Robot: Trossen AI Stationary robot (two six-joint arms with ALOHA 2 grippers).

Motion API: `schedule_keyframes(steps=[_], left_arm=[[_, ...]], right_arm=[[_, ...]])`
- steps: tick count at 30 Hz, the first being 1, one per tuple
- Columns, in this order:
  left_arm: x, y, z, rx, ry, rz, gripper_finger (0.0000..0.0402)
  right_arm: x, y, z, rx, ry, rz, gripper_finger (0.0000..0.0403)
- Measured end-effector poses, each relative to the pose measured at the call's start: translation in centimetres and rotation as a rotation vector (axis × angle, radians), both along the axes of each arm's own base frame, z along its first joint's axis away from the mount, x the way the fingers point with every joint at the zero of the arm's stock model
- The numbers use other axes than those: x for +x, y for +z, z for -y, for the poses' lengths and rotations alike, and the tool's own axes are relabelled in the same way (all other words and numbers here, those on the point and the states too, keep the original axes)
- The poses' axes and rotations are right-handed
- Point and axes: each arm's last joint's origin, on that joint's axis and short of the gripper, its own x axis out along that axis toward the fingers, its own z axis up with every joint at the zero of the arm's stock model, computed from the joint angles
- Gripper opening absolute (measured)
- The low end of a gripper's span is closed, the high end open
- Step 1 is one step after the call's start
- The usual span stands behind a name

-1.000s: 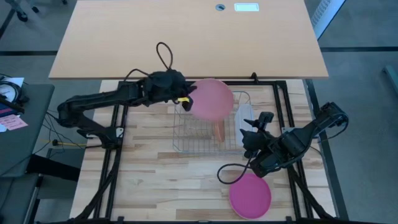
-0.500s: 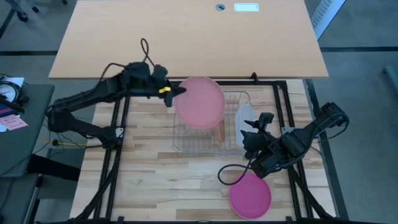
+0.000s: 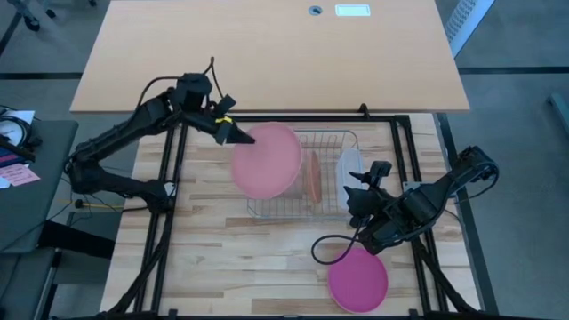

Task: Sort dishes
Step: Put the light pink plate in the dish rack

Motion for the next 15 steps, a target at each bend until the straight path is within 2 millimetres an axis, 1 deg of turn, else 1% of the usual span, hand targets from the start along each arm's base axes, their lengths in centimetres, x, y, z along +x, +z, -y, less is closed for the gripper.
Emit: schedule_keyframes(steps=[3,7,10,15], left_arm=[[-0.4,-0.5,-0.6,-0.003,-0.003,-0.038,0.0013],[-0.1,-1.5,-1.7,-0.034,0.008,-0.082,0.0013],[0.5,-2.3,-2.6,-0.074,0.015,-0.109,0.0013],[1.7,-3.5,-3.4,-0.106,-0.027,-0.133,0.0013]], right_arm=[[0.0,0.0,0.0,-0.001,-0.001,-0.001,0.0202],[0.0,0.0,0.0,-0.001,0.000,-0.001,0.0202],[0.0,0.0,0.0,-0.001,-0.001,-0.001,0.0202],[0.0,0.0,0.0,0.002,0.000,0.001,0.0202]])
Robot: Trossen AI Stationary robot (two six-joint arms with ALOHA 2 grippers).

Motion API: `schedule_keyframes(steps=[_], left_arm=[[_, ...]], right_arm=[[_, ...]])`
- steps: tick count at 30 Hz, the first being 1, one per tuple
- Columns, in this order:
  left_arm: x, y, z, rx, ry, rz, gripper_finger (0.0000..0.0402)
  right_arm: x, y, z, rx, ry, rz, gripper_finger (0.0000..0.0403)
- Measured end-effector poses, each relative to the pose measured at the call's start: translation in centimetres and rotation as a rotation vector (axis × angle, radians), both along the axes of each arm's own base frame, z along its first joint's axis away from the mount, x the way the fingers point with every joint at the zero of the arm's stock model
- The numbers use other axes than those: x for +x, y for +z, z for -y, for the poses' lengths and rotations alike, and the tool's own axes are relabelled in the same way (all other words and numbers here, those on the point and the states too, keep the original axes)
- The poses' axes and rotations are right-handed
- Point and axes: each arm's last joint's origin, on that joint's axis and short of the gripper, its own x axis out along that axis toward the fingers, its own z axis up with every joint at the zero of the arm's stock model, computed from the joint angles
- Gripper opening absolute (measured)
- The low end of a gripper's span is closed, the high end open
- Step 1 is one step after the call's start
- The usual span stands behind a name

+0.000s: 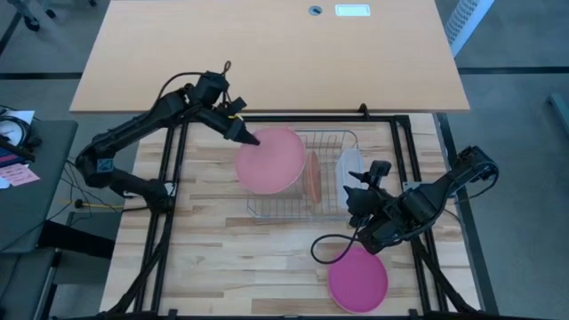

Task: Sort dishes
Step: Put the light pink plate in the dish rack

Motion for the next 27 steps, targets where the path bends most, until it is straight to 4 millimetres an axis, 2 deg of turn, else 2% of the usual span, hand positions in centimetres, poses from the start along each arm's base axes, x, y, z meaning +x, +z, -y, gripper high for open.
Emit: schedule_keyframes(steps=[6,27], left_arm=[[0.78,-0.84,-0.57,-0.015,-0.022,-0.012,0.0013],[1.17,-0.26,-0.83,0.136,0.015,0.042,0.0013]], right_arm=[[-0.01,-0.01,0.00,0.002,0.000,-0.002,0.0202],[-0.06,-0.01,-0.18,-0.006,0.021,-0.019,0.0202]])
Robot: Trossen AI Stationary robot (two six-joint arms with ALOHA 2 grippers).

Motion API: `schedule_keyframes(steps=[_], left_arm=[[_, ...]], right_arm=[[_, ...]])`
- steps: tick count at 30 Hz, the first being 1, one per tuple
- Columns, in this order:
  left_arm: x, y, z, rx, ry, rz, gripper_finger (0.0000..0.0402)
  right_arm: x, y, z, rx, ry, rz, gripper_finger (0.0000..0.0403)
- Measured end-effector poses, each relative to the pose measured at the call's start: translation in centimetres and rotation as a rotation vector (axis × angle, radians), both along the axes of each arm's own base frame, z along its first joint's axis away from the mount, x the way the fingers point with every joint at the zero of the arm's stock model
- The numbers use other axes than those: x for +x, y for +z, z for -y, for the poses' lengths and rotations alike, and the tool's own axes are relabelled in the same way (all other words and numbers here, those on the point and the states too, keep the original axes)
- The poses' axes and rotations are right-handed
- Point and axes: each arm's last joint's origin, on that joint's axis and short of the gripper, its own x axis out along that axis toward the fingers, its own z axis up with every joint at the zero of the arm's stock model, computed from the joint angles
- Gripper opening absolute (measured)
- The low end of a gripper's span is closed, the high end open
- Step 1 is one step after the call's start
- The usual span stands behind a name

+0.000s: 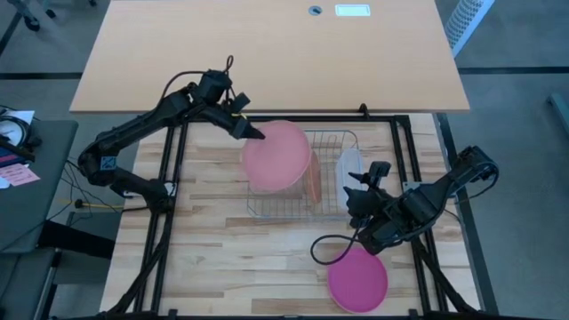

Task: Sort dishes
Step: Put the light pink plate in the dish rack

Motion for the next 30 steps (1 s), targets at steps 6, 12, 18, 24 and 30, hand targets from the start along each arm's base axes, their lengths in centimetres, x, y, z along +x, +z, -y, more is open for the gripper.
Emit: schedule_keyframes(steps=[6,12,18,24,30], left_arm=[[0.1,0.2,-0.1,0.027,0.015,0.022,0.0013],[0.1,0.2,-0.4,0.063,0.086,-0.005,0.0013],[0.2,0.1,-0.3,0.077,0.106,-0.016,0.0013],[0.9,0.3,0.5,0.128,0.111,-0.003,0.0013],[1.9,0.9,1.2,0.318,0.161,0.033,0.0013]], right_arm=[[-0.4,0.0,-1.1,0.006,0.071,-0.028,0.0202],[-0.5,0.2,-3.3,-0.011,0.224,-0.014,0.0202],[-0.1,0.6,-4.3,-0.042,0.307,0.005,0.0202],[1.1,1.1,-3.4,-0.091,0.240,0.073,0.0202],[2.0,2.6,-0.4,-0.061,0.034,0.260,0.0202]])
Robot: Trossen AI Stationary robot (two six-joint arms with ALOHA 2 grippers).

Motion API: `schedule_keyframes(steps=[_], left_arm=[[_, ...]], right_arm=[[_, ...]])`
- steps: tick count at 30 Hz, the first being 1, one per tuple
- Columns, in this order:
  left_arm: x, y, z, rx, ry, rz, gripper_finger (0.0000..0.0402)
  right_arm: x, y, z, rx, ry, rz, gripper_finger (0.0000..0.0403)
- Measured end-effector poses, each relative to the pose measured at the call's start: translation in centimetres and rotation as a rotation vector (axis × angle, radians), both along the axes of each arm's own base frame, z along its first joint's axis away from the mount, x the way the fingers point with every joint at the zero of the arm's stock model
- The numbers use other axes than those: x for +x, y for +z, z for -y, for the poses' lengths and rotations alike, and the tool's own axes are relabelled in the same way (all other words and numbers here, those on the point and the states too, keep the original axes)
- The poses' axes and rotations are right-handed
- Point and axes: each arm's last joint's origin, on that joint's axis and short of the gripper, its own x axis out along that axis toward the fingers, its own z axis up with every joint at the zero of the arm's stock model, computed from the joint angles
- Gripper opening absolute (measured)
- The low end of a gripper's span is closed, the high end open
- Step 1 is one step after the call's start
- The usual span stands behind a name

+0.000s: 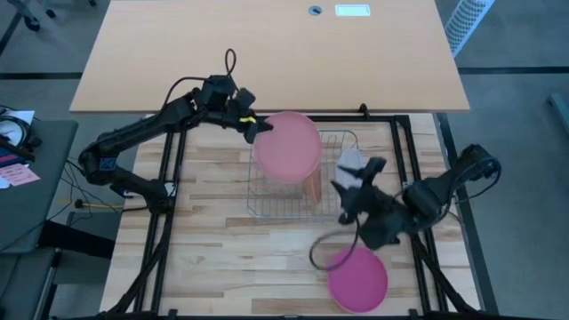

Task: Sort dishes
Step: Put the light pink plate in the dish rack

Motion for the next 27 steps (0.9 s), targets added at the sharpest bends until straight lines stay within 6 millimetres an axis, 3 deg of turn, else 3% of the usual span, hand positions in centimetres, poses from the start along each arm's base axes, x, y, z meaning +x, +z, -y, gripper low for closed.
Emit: schedule_keyframes(steps=[8,13,19,27], left_arm=[[1.4,1.4,1.6,0.253,0.151,0.071,0.0013],[2.0,2.2,3.0,0.476,0.335,0.042,0.0013],[2.6,3.2,5.7,0.701,0.542,0.003,0.0013],[3.3,3.4,11.0,0.895,0.628,-0.118,0.0013]], right_arm=[[-0.4,2.9,4.7,0.043,-0.130,0.124,0.0202],[-0.5,5.1,6.9,-0.001,-0.141,0.161,0.0202],[0.3,6.8,9.3,-0.083,0.171,0.039,0.0202],[0.9,8.1,13.9,-0.093,0.024,0.160,0.0202]])
